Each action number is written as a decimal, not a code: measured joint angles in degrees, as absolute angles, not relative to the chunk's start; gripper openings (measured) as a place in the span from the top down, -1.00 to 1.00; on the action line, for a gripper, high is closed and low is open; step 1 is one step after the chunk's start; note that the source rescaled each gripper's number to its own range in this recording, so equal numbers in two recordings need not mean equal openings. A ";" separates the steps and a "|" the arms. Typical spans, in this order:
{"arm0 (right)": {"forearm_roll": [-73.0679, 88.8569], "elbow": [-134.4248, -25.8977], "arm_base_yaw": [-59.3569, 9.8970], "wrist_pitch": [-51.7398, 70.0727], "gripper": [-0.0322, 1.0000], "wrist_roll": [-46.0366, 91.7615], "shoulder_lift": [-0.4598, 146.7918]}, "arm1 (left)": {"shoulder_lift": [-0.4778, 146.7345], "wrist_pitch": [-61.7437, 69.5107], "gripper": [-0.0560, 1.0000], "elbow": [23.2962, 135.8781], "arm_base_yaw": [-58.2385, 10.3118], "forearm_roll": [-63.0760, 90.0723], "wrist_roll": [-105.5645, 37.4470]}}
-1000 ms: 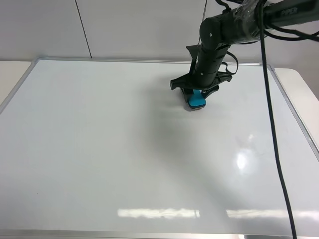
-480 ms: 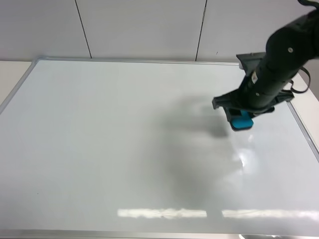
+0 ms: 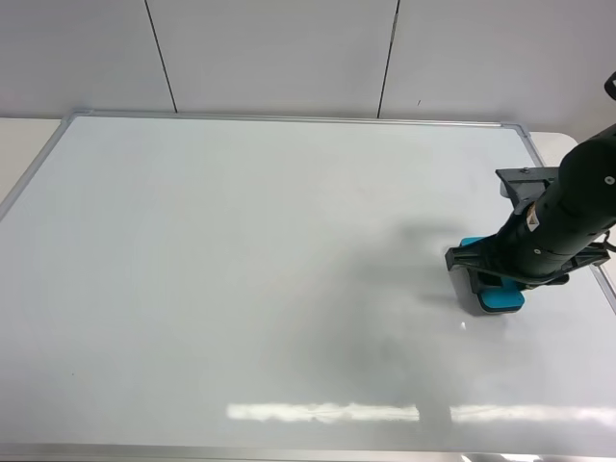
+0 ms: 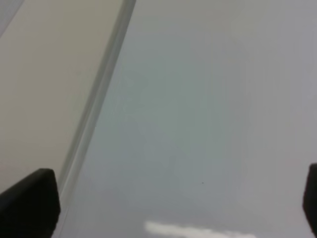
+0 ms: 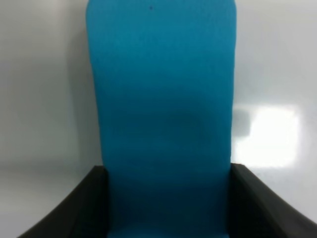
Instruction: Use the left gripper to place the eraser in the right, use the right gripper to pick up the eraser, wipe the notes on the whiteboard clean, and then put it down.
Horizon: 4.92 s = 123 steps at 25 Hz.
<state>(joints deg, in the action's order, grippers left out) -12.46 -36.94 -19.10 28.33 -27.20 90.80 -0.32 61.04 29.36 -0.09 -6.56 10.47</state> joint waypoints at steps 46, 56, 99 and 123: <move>-8.06 -36.94 -19.10 33.65 -0.83 -11.87 19.91 | -0.32 61.04 -1.00 29.36 -0.09 -6.56 10.47; -8.17 -36.67 -16.33 61.53 -0.83 -7.86 6.74 | -0.32 61.04 -1.00 29.36 -0.09 -6.56 10.47; -6.84 -30.74 -0.34 63.62 -0.84 -6.83 -0.19 | -0.32 61.04 -1.00 29.36 -0.09 -6.56 10.47; -6.84 -30.74 -0.34 63.62 -0.84 -6.89 -0.19 | -0.32 61.04 -1.00 29.36 -0.09 -6.56 10.47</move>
